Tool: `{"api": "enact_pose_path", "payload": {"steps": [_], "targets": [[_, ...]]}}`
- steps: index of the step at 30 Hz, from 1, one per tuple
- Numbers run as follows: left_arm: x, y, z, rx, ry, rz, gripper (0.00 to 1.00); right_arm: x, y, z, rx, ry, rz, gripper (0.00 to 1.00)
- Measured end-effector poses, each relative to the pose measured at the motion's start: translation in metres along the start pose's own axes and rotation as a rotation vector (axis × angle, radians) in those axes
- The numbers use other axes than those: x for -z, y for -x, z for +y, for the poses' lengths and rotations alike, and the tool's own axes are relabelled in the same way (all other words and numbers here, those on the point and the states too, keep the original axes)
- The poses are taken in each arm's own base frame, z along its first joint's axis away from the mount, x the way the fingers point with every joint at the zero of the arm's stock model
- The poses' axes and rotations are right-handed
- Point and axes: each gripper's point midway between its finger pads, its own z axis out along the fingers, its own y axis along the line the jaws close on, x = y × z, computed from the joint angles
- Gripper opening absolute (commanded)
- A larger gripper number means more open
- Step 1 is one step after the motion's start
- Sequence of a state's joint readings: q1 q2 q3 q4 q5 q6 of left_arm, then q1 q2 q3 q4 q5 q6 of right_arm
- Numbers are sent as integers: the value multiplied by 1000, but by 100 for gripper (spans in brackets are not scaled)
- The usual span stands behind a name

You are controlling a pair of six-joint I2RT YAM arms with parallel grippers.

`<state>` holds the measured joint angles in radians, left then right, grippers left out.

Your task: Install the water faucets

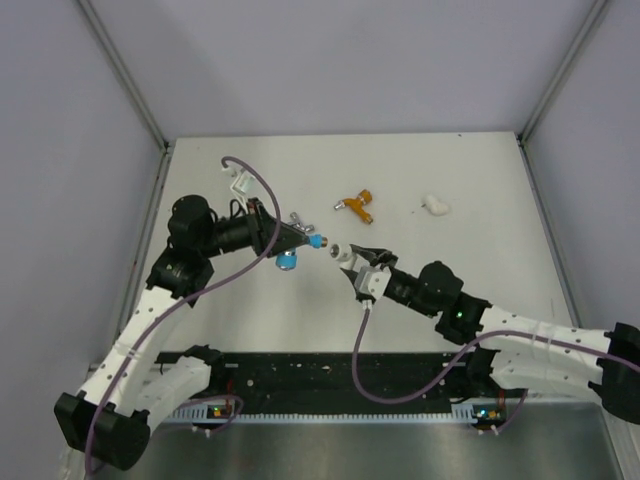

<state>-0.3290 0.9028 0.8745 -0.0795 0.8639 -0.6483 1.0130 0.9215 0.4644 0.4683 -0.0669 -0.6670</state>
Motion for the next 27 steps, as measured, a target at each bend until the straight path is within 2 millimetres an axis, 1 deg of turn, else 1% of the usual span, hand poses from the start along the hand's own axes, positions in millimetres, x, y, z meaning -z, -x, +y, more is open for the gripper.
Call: {"api": "enact_pose_path", "payload": {"steps": [5,6,9,13,18,24,27], "targets": [[-1,1,2,26,22,-1,0,-8,4,-12,136,-95,3,0],[-1,0,5,39,33,2,0,-10,4,-17,174,-134,10,0],[-3,-2,7,57,52,2,0,-11,5,-27,222,-199,8,0],[-5,-3,7,73,63,-1,0,-10,10,-33,271,-246,-5,0],[-8,-3,6,88,71,-8,0,-12,17,-36,324,-277,-18,0],[-10,6,8,98,91,-51,0,-12,23,-40,371,-313,-25,0],[-11,11,7,104,92,-72,0,-13,23,-39,397,-324,-17,0]]}}
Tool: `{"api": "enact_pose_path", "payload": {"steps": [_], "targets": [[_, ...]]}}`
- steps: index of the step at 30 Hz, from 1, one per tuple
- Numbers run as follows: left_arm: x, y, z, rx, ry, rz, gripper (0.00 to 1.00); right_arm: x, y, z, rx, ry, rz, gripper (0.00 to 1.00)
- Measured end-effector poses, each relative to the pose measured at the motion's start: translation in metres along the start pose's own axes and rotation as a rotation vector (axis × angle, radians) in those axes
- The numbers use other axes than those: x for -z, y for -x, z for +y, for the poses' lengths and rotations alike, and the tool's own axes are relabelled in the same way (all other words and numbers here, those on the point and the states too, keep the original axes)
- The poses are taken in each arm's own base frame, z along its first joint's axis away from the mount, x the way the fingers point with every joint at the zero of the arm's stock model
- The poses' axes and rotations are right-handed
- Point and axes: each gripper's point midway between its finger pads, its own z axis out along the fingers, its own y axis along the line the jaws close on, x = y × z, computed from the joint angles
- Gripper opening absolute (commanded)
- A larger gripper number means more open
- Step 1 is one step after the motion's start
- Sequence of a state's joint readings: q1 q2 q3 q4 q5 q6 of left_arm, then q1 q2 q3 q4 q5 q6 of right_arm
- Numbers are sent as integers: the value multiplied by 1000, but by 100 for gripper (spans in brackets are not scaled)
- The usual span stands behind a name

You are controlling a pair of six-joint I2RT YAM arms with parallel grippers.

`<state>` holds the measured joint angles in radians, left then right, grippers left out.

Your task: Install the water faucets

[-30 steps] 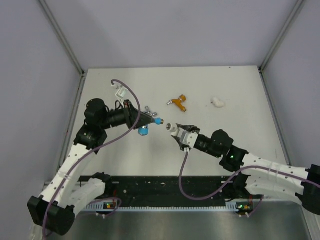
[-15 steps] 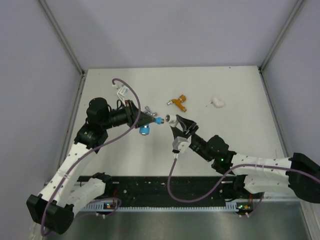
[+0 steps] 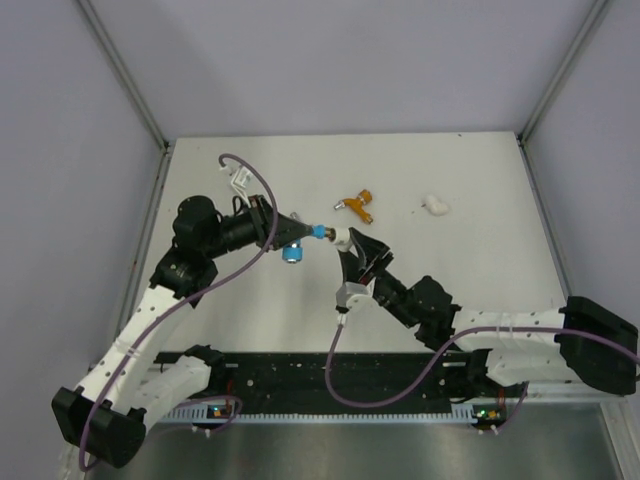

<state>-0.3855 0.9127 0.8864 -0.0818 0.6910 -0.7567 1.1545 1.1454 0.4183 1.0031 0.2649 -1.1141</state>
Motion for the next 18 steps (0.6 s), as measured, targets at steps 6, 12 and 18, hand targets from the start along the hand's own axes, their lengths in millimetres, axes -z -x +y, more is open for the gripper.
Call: {"api": "enact_pose_path", "payload": {"steps": [6,12,18], "targets": [[-3,7,-8,9,-36,-33,0,-3,-5,7,46,-7,25,0],[-3,5,-11,9,-45,-29,0,-4,-9,6,57,-35,47,0],[-4,-3,-2,23,-28,-20,0,-3,-6,-5,44,-87,30,0]]}}
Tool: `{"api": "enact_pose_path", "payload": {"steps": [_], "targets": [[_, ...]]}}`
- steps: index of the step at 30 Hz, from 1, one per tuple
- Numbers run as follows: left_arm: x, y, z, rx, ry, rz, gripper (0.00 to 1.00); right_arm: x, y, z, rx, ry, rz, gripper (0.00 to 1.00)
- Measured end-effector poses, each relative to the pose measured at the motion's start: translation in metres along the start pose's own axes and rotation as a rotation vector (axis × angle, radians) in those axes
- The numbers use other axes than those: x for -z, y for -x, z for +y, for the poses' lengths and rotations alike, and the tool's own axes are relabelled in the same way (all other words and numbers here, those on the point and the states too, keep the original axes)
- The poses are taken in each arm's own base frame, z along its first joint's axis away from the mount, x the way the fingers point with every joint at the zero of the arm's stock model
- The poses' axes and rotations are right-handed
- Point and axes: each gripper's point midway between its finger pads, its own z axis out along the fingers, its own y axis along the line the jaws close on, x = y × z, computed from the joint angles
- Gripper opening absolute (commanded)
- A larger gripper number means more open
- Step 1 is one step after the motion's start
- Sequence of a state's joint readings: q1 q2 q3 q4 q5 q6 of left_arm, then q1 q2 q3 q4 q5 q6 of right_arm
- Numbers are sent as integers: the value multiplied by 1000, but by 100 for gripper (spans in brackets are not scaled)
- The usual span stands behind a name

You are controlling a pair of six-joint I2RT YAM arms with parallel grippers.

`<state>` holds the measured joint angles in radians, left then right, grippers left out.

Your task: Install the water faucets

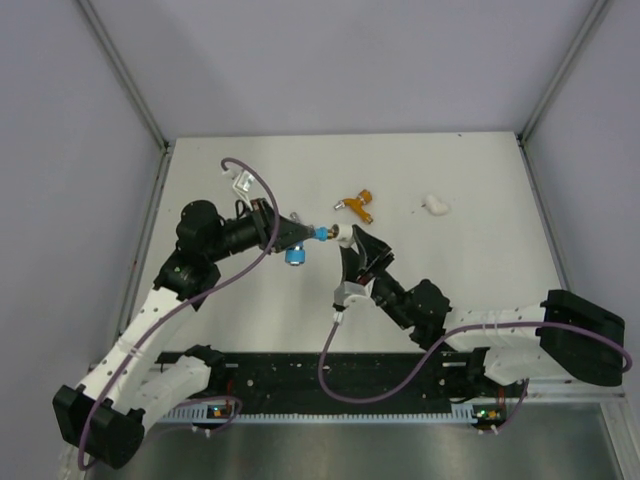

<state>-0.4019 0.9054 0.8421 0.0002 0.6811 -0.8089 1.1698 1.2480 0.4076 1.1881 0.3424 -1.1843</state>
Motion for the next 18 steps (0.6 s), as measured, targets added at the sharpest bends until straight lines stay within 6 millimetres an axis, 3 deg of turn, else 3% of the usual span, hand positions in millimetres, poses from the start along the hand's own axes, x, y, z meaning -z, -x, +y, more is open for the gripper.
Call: {"api": "enact_pose_path", "payload": {"steps": [18], "targets": [[-1,-4,3,-2,-2,13,0,1,-4,12,54,21,-9,0]]}}
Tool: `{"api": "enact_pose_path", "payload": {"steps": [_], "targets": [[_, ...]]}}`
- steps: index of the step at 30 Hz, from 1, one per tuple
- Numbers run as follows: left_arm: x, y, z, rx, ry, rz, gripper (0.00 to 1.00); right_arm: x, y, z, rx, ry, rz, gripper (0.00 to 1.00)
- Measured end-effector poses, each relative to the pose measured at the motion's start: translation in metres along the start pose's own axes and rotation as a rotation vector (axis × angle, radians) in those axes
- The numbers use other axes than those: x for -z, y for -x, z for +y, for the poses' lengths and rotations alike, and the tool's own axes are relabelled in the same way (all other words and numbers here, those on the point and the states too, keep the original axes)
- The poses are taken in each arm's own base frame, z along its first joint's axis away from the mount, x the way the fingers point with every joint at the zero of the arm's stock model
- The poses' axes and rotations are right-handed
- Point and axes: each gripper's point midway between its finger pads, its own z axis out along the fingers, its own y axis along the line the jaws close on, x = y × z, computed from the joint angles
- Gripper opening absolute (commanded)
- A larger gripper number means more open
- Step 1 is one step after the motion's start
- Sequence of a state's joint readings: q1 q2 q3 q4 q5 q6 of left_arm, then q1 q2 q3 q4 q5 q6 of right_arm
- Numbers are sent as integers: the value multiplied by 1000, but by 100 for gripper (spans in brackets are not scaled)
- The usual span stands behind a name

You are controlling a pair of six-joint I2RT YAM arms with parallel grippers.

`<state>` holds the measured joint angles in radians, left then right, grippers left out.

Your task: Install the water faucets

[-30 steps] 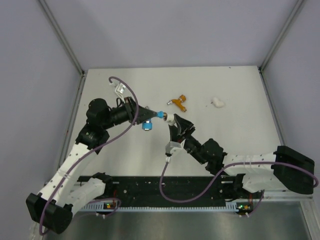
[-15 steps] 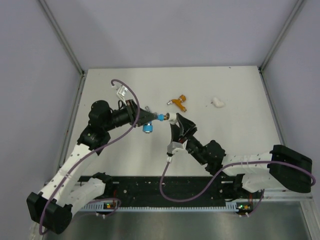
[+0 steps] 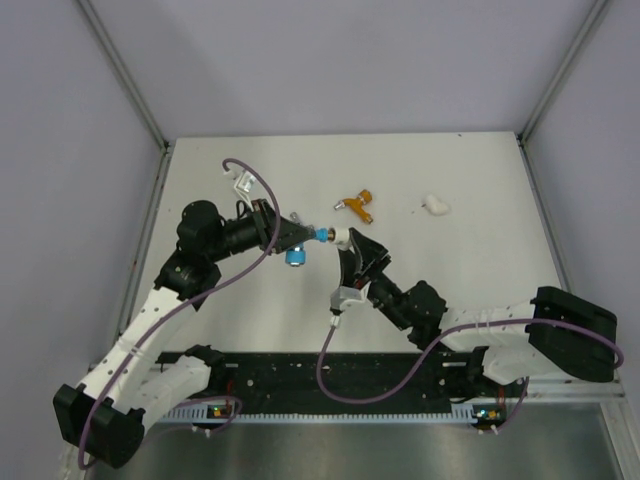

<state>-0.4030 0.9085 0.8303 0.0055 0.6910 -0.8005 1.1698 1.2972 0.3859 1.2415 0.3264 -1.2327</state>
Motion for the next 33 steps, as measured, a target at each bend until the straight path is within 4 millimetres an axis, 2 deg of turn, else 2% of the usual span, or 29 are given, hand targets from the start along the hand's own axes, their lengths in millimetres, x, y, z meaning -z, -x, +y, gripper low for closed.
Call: {"api": "enact_pose_path", "payload": {"steps": [16,28,33], "targets": [[-1,1,2,12,20,-10,0,-3,1,5,62,-3,-14,0],[2,-13,37,143,146,-46,0,-5,-15,37,171,65,32,0],[0,-15,40,195,115,-89,0,-4,-16,38,131,67,38,0]]}}
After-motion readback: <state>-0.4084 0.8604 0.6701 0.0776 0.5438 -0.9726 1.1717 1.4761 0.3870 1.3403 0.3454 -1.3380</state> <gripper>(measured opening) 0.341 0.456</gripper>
